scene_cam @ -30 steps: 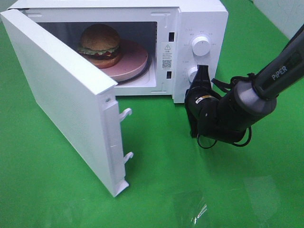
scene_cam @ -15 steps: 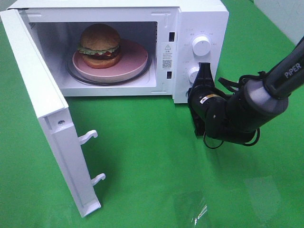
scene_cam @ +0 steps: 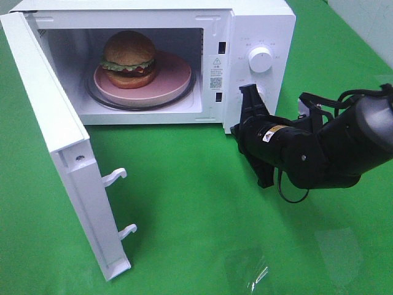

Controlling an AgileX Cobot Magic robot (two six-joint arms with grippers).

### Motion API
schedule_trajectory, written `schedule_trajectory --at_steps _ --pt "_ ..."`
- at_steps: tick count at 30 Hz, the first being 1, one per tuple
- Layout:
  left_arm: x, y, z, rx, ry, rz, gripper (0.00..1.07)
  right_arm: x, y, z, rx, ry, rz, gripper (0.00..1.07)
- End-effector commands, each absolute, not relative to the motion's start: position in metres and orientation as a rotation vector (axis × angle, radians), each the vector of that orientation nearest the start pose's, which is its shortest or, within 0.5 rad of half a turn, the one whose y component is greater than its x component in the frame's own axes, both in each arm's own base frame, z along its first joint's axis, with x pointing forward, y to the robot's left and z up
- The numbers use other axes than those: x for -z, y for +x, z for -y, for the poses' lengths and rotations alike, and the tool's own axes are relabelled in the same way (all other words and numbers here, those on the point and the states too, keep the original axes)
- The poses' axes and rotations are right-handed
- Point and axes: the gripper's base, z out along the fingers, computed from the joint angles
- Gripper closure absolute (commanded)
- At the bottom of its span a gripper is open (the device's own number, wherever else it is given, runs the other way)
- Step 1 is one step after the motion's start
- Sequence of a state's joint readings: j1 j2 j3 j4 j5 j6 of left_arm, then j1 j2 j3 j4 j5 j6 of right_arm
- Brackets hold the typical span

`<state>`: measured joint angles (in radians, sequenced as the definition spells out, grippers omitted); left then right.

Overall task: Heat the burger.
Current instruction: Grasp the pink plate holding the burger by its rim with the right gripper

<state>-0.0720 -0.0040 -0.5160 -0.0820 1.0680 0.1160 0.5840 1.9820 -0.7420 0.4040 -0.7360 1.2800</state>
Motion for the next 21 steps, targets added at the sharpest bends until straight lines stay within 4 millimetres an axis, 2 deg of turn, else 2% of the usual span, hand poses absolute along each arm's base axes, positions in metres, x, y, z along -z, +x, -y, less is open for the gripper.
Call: schedule_trajectory --at_steps 1,3,6,7,8,10,11,12,15,16,17,21 --pt "-0.281 -0.012 0.006 0.079 0.188 -2.003 0.1 -0.117 0.298 -0.176 -1.045 1.063 -1.936 1.07" --pt "-0.281 -0.012 0.006 0.079 0.188 -2.003 0.1 -0.128 0.29 -0.179 -0.98 0.854 -2.081 1.07" --pt "-0.281 -0.012 0.006 0.079 0.188 -2.003 0.1 -0.131 0.288 -0.18 -0.96 0.792 -2.117 1.07" --pt "-0.281 -0.012 0.006 0.079 0.188 -2.003 0.1 -0.138 0.285 -0.181 -0.922 0.673 -2.172 1.07" --pt "-0.281 -0.012 0.006 0.079 0.188 -2.003 0.1 -0.138 0.285 -0.181 -0.922 0.673 -2.172 1.07" --pt "-0.281 -0.012 0.006 0.079 0.188 -2.003 0.1 -0.146 0.276 -0.181 -0.821 0.457 -2.286 1.07" --pt "-0.281 -0.012 0.006 0.079 0.188 -2.003 0.1 -0.146 0.276 -0.181 -0.821 0.457 -2.286 1.07" --pt "-0.281 -0.012 0.006 0.079 0.188 -2.003 0.1 -0.15 0.272 -0.179 -0.765 0.358 -2.334 1.07" --pt "-0.281 -0.012 0.006 0.079 0.188 -2.003 0.1 -0.152 0.27 -0.179 -0.746 0.329 -2.349 1.07" --pt "-0.281 -0.012 0.006 0.079 0.188 -2.003 0.1 -0.155 0.266 -0.177 -0.693 0.244 -2.387 1.06" --pt "-0.281 -0.012 0.006 0.079 0.188 -2.003 0.1 -0.155 0.266 -0.177 -0.693 0.244 -2.387 1.06" --pt "-0.281 -0.012 0.006 0.079 0.188 -2.003 0.1 -0.163 0.26 -0.171 -0.516 0.039 -2.507 1.05"
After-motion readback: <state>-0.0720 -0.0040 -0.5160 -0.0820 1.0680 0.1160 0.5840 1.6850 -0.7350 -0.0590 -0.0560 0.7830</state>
